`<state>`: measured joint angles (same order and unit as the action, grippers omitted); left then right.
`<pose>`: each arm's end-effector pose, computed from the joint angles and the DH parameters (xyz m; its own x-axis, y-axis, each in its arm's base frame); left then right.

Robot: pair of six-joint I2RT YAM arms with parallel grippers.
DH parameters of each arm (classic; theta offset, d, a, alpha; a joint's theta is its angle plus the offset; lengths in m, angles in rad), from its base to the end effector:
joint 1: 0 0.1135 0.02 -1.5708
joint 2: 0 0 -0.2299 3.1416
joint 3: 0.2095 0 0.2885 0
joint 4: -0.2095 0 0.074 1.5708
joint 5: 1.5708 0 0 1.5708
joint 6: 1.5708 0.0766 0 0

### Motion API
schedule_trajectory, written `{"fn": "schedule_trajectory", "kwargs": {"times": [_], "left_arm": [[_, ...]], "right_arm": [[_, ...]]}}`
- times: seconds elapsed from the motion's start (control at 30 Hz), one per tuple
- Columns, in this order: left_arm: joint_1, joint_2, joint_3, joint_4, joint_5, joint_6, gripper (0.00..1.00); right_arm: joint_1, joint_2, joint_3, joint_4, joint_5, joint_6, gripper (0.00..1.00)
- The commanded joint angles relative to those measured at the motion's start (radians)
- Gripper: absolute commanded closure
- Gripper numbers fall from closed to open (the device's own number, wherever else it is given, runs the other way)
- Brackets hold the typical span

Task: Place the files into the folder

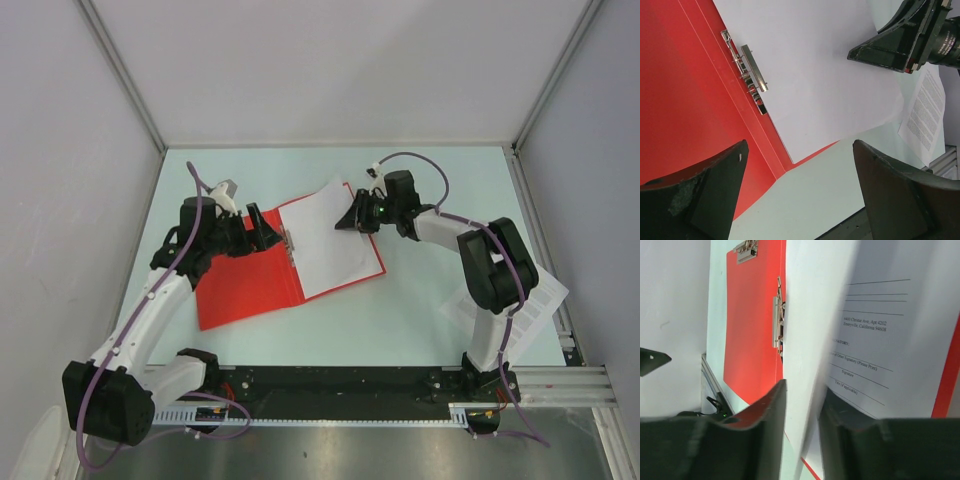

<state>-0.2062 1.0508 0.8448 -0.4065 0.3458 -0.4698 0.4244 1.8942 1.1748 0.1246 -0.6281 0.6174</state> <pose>0.3018 -0.0897 0.2300 -0.7119 -0.2862 -0.6414 0.1591 0.8238 -0.5442 0.3984 0.2294 0.1145 -0.8660 0.1227 -0.4847 -0.3377 0.5714 0.7480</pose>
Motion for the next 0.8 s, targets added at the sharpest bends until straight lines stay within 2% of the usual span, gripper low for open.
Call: {"fn": "schedule_trajectory", "kwargs": {"times": [0.0,0.13,0.2,0.3,0.33,0.37,0.43,0.5,0.63,0.73,0.77], "left_arm": [[0.011,-0.015,-0.009,0.041,0.030,-0.007,0.08],[0.011,0.020,0.003,0.057,0.039,-0.018,0.08],[0.011,0.058,0.017,0.067,0.053,-0.035,0.08],[0.013,0.090,0.025,0.103,0.050,-0.058,0.08],[0.013,0.100,0.031,0.107,0.053,-0.061,0.08],[0.013,0.112,0.037,0.109,0.055,-0.064,0.09],[0.014,0.135,0.062,0.101,0.058,-0.067,0.09],[0.016,0.152,0.076,0.098,0.035,-0.058,0.09],[0.030,0.225,0.109,0.074,0.038,-0.032,0.08],[0.042,0.293,0.138,0.077,0.044,-0.018,0.09],[0.050,0.310,0.152,0.080,0.048,-0.017,0.10]], "right_arm": [[-0.006,-0.052,-0.004,0.014,0.010,-0.027,0.61],[-0.024,-0.081,-0.003,-0.023,0.019,-0.068,0.42],[-0.030,-0.093,-0.003,-0.032,0.004,-0.100,0.29],[-0.061,-0.132,0.006,-0.088,0.016,-0.139,0.17],[-0.070,-0.159,0.011,-0.111,0.027,-0.183,0.09],[-0.093,-0.176,0.037,-0.209,0.037,-0.221,0.00],[-0.110,-0.223,0.065,-0.328,0.184,-0.337,0.00],[-0.090,-0.288,0.088,-0.419,0.360,-0.366,0.00],[0.069,-0.330,0.094,-0.332,0.444,-0.265,0.00],[0.207,-0.282,0.094,-0.217,0.487,-0.187,0.02],[0.227,-0.236,0.097,-0.191,0.498,-0.151,0.19]]}}
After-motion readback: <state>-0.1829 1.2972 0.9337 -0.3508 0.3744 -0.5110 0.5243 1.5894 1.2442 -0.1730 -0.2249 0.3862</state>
